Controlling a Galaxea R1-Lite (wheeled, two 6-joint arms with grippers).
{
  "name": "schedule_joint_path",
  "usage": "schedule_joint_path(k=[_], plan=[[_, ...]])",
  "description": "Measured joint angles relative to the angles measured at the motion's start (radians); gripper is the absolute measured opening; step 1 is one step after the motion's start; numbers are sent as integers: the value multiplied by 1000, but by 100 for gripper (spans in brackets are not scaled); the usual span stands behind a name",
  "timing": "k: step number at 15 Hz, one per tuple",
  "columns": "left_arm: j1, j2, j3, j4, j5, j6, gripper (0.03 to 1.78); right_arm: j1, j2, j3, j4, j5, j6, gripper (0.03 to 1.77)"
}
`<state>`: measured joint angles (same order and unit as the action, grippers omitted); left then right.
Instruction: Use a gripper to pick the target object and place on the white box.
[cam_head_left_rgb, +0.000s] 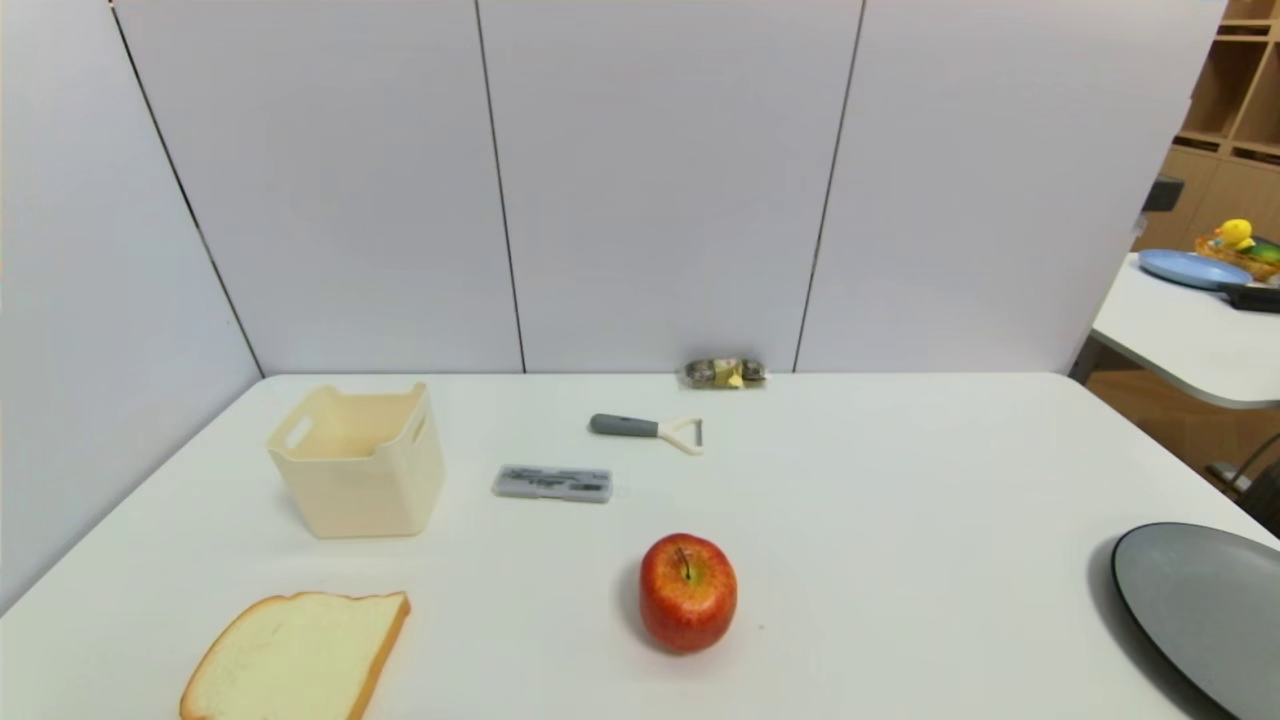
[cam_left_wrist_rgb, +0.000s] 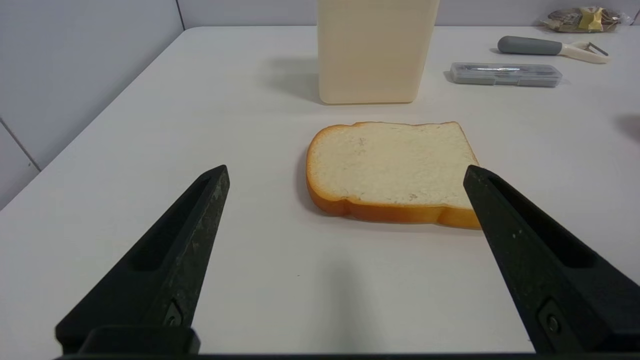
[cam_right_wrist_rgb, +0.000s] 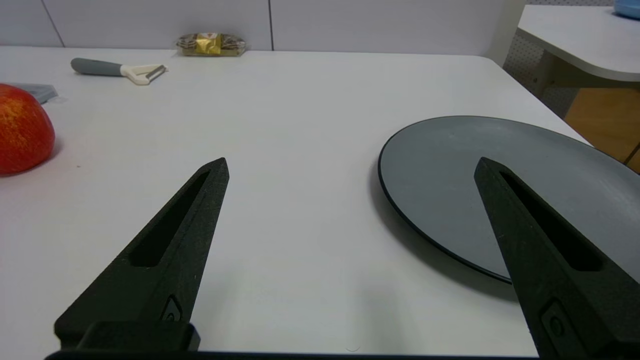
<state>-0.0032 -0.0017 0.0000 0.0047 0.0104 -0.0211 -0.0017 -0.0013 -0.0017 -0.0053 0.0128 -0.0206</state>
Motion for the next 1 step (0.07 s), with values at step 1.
schedule_joint_path(k=[1], plan=[[0, 0, 0, 0, 0, 0, 169, 0, 0, 0, 0, 0, 4, 170]])
